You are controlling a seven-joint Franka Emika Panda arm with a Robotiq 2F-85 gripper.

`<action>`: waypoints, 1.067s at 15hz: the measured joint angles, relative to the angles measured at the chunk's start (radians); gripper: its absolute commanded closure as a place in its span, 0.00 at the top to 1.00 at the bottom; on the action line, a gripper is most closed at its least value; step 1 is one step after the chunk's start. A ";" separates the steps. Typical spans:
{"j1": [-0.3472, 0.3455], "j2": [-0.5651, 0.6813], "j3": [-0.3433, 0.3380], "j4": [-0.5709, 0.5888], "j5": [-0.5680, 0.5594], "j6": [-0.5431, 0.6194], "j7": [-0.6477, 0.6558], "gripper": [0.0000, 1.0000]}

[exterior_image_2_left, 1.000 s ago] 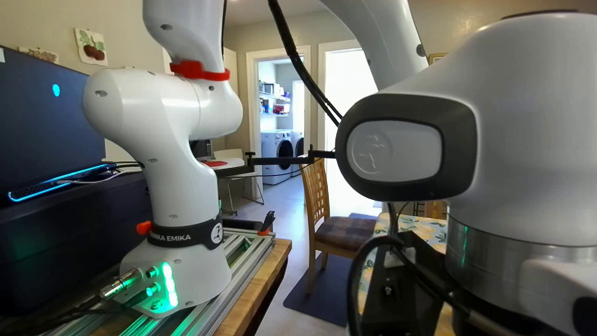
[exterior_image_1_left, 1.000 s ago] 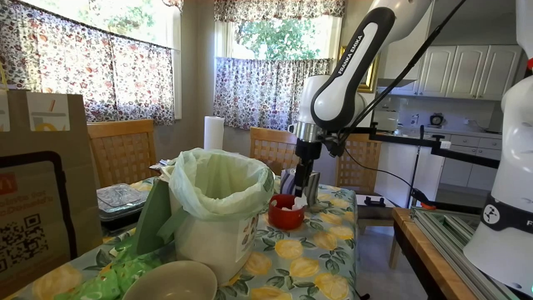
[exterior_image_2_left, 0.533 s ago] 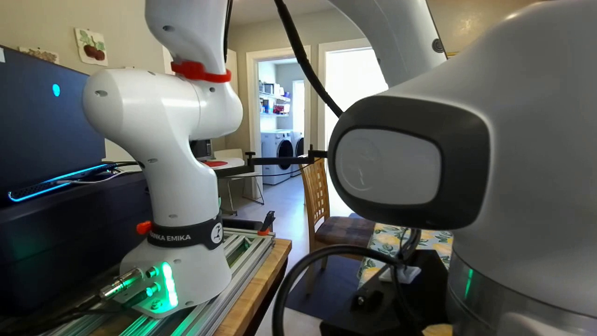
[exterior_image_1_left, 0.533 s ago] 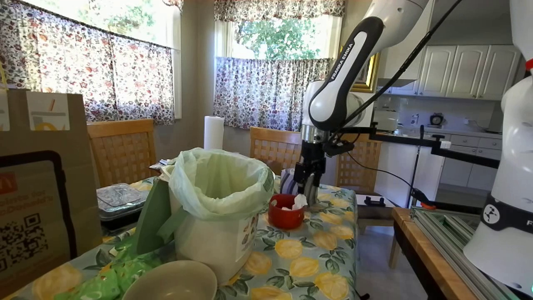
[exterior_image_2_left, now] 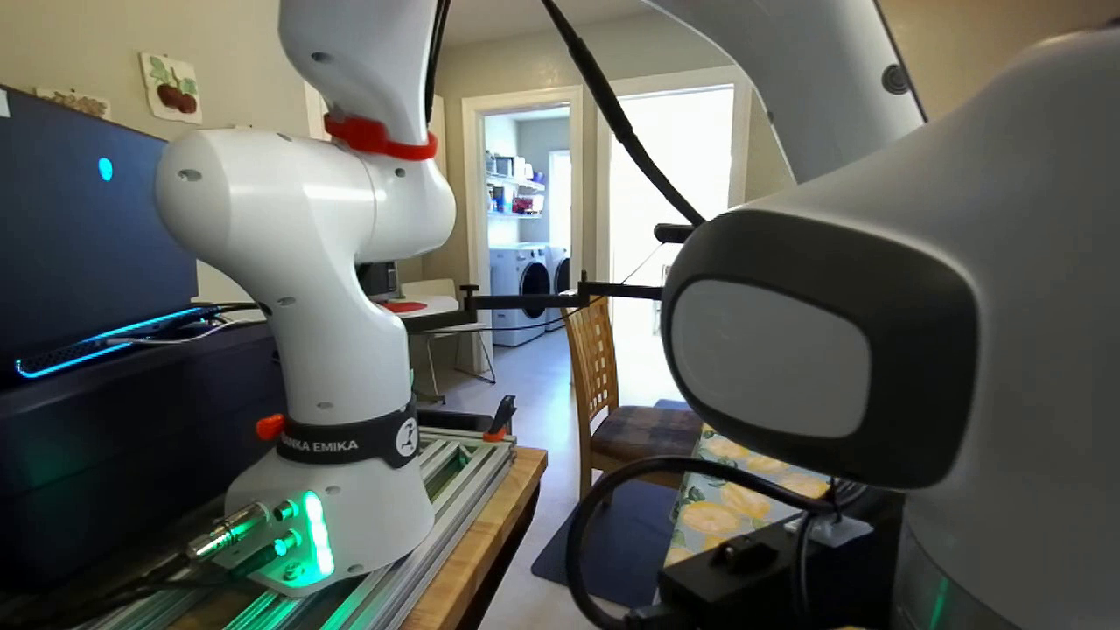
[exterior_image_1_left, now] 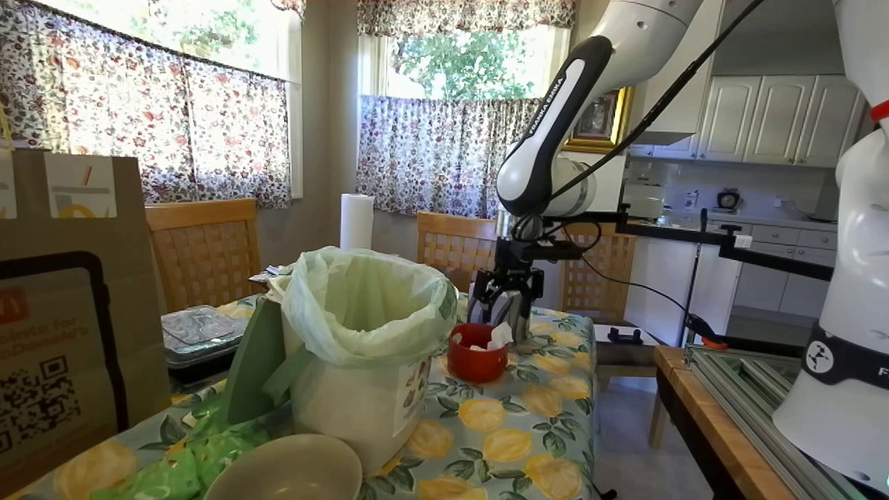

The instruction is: Pick up the red bowl and pour it's contents in the bin

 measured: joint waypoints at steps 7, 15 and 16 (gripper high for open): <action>0.015 0.075 -0.003 0.065 0.002 -0.044 0.117 1.00; 0.029 0.143 -0.003 0.129 0.002 -0.070 0.153 0.42; 0.031 0.149 -0.003 0.134 0.002 -0.072 0.155 0.33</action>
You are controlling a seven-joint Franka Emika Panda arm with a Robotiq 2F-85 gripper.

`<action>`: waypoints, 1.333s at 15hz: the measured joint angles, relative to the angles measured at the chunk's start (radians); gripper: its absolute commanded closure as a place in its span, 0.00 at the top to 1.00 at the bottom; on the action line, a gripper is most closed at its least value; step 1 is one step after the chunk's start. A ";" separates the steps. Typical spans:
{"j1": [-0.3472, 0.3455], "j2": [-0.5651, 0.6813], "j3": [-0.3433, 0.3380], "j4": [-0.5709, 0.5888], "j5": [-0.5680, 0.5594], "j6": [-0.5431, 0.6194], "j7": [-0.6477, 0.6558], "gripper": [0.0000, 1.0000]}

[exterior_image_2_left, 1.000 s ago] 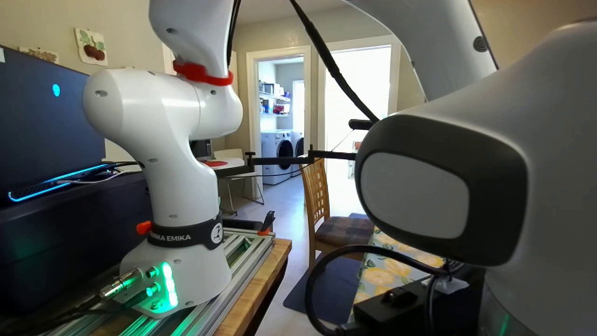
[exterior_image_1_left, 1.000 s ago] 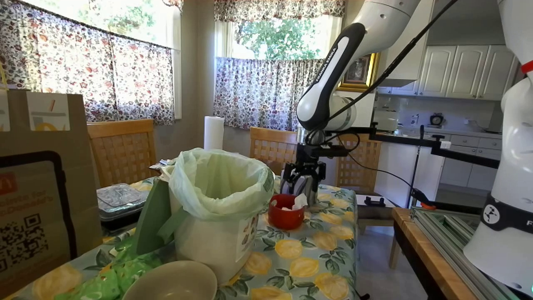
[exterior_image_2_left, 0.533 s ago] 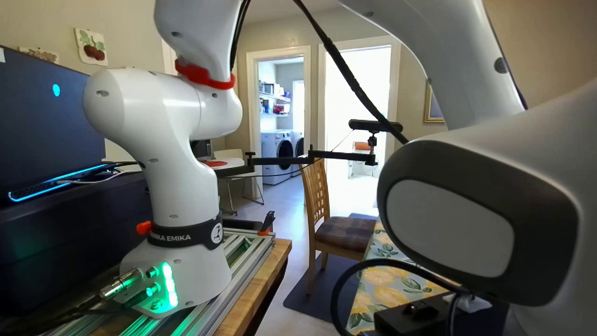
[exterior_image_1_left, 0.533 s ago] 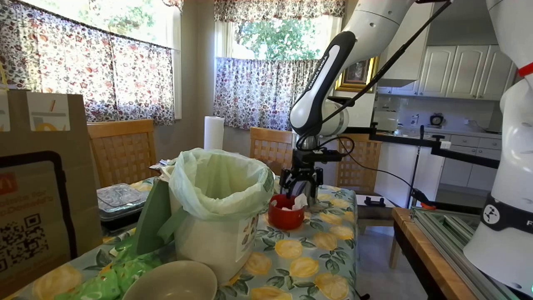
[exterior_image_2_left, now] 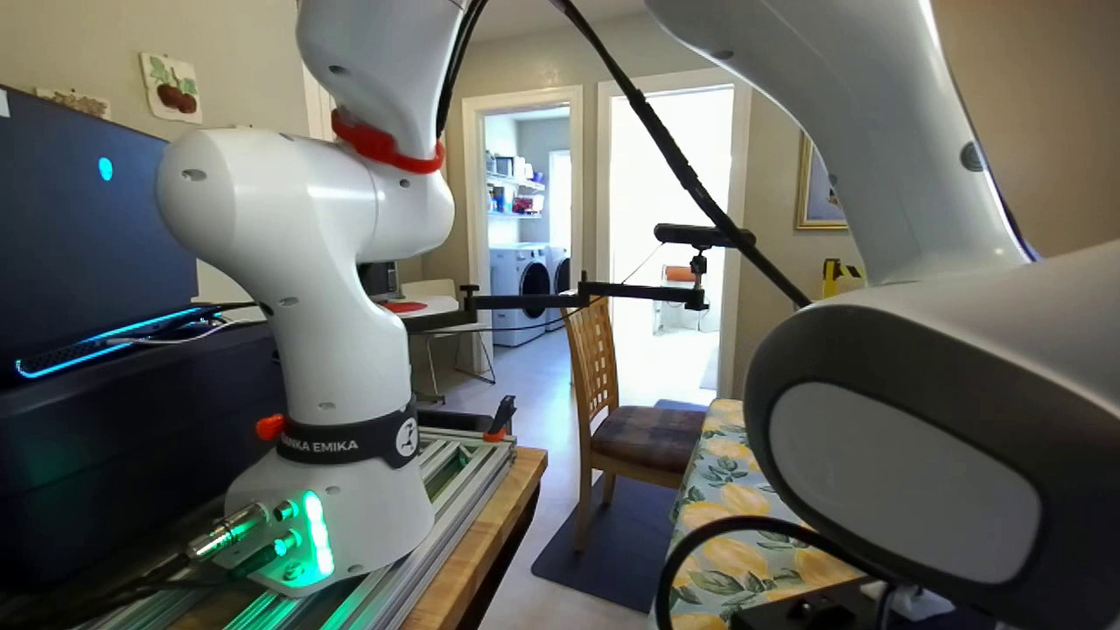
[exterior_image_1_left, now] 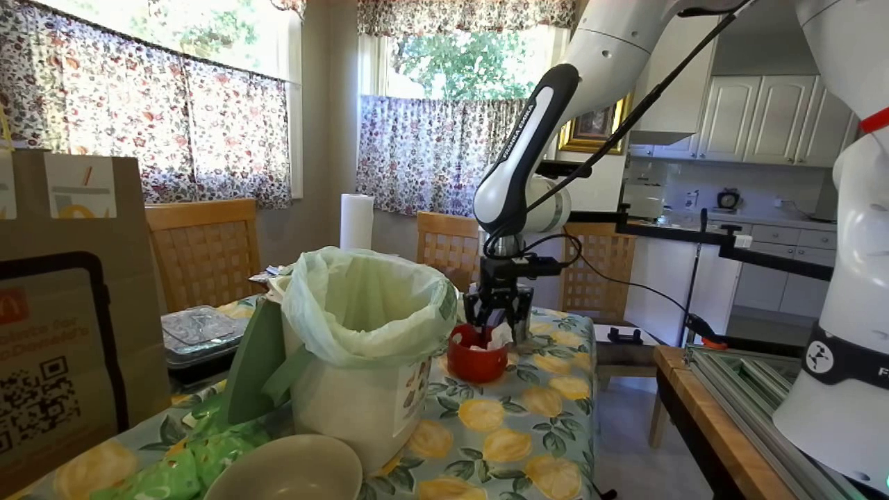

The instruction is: Pick up the red bowl and pour it's contents in the bin

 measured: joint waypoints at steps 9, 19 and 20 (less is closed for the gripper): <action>0.015 -0.005 -0.019 0.013 -0.001 -0.005 0.009 0.01; 0.045 -0.112 -0.072 -0.011 -0.015 -0.005 0.009 0.01; 0.047 -0.129 -0.078 -0.019 -0.026 -0.005 0.009 0.01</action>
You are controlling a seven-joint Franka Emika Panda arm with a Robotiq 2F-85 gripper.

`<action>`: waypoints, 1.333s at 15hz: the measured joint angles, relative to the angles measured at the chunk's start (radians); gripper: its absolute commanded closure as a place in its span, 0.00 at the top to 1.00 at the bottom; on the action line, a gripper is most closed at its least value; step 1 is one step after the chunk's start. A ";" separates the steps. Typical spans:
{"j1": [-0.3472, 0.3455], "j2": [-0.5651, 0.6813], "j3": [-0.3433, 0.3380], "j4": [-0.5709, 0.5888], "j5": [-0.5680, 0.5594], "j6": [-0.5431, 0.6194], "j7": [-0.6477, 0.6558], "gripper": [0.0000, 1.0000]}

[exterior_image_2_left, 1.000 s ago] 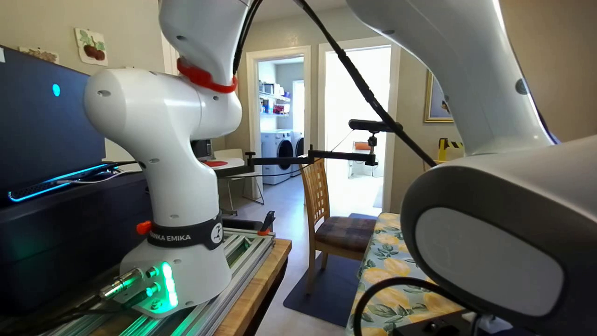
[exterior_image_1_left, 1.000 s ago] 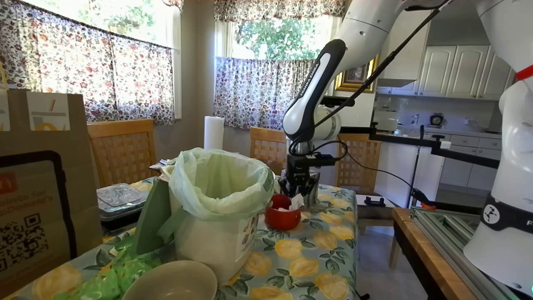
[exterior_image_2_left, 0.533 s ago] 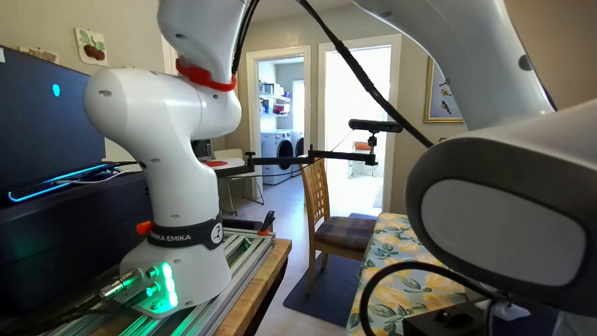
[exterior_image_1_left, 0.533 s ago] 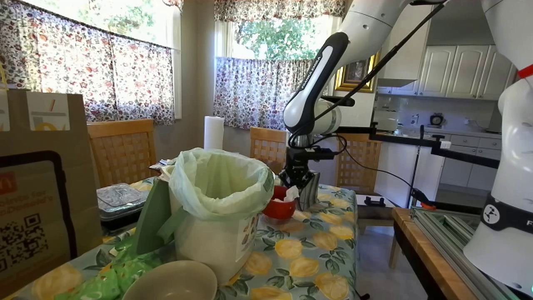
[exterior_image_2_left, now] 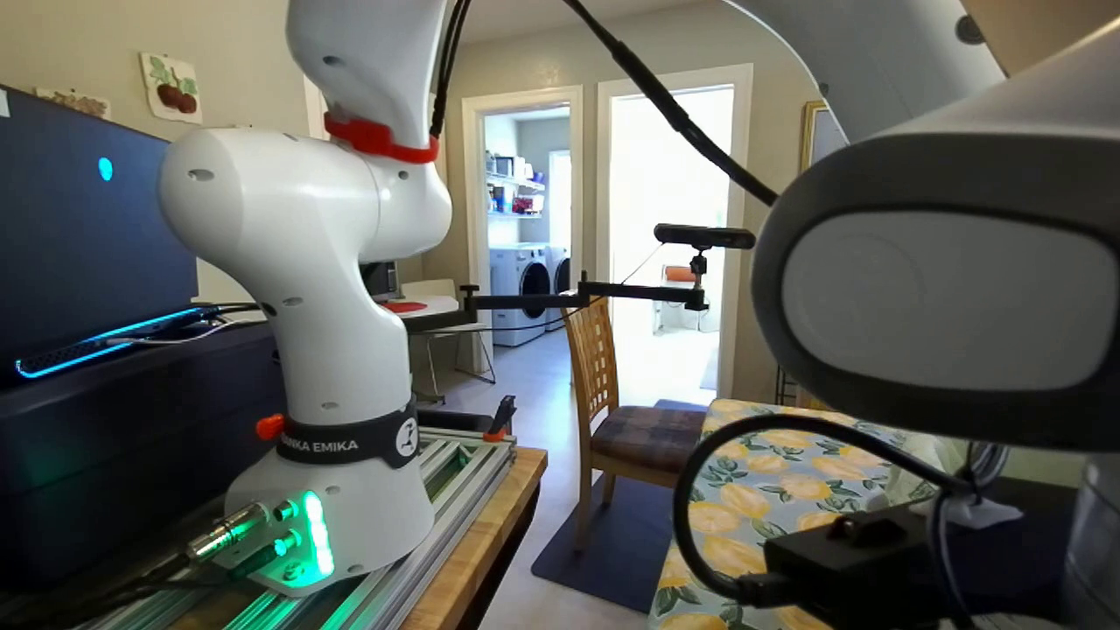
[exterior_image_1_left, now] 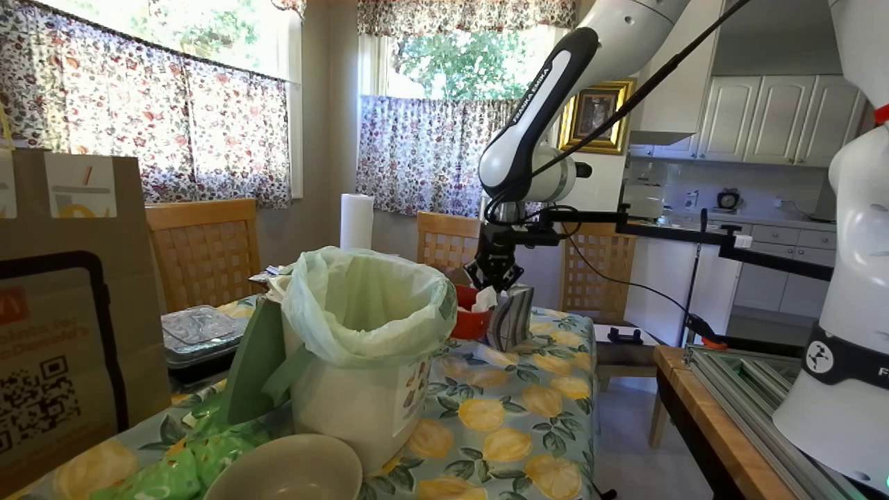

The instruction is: Pick up the red bowl and pour it's contents in the bin

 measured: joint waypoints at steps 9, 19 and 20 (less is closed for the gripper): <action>0.052 -0.207 -0.101 -0.068 -0.325 0.004 0.081 0.01; 0.085 -0.361 -0.017 -0.061 -0.683 -0.016 0.262 0.01; 0.085 -0.372 -0.003 -0.059 -0.707 -0.028 0.269 0.01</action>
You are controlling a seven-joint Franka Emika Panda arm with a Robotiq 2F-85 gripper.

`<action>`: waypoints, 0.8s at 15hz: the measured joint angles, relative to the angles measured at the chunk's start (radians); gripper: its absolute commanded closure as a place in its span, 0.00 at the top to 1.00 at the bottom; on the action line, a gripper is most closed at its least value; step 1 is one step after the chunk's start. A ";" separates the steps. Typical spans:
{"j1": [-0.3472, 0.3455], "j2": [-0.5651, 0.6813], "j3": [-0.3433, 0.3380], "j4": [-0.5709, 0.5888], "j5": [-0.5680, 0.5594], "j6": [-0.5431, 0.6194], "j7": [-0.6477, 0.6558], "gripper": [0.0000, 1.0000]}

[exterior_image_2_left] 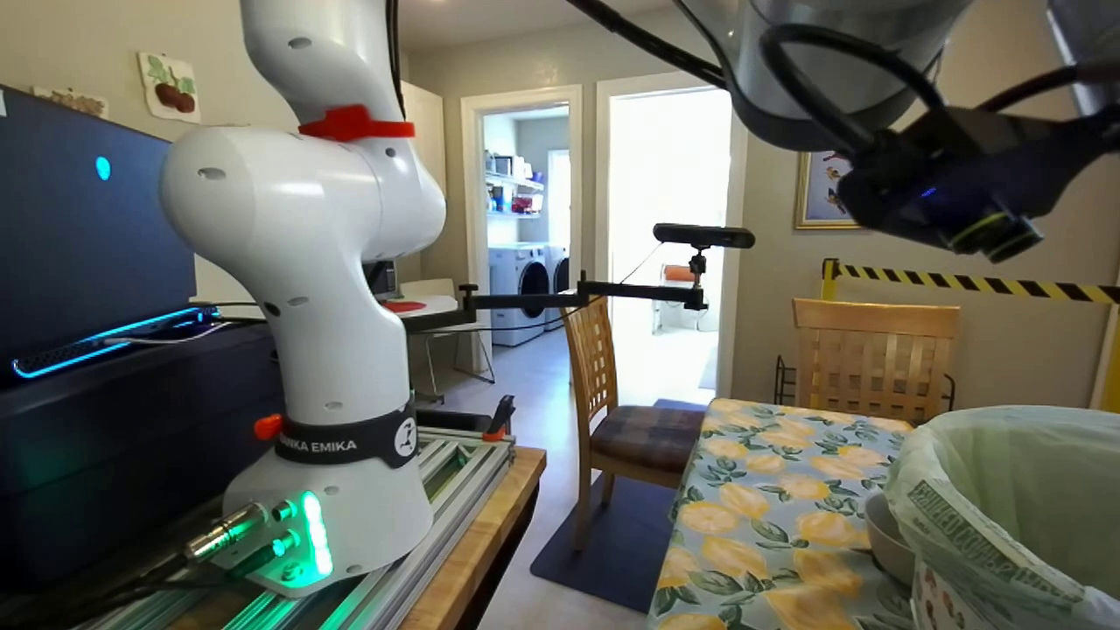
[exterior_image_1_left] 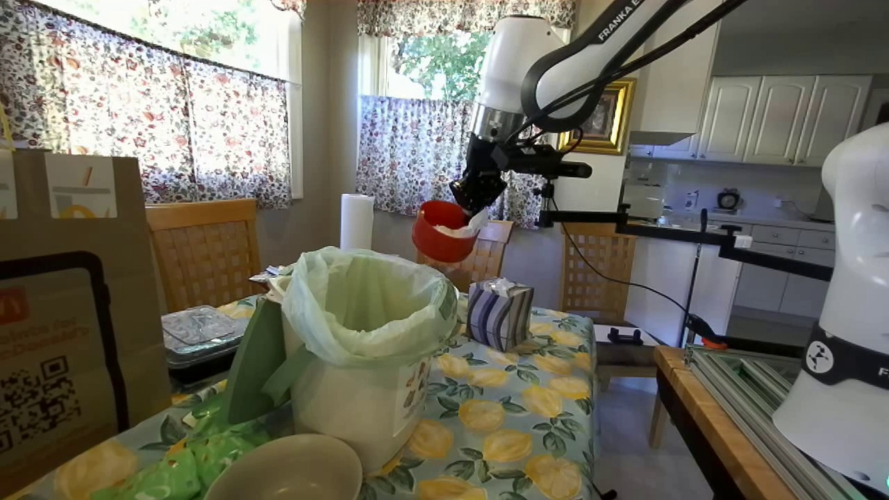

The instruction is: Pick up the red bowl and pour it's contents in the bin

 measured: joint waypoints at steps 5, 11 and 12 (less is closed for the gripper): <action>-0.001 -0.057 0.078 0.028 -0.241 -0.140 0.127 0.01; 0.011 -0.072 0.182 0.088 -0.455 -0.322 0.265 0.01; 0.017 -0.069 0.197 0.097 -0.481 -0.348 0.281 0.01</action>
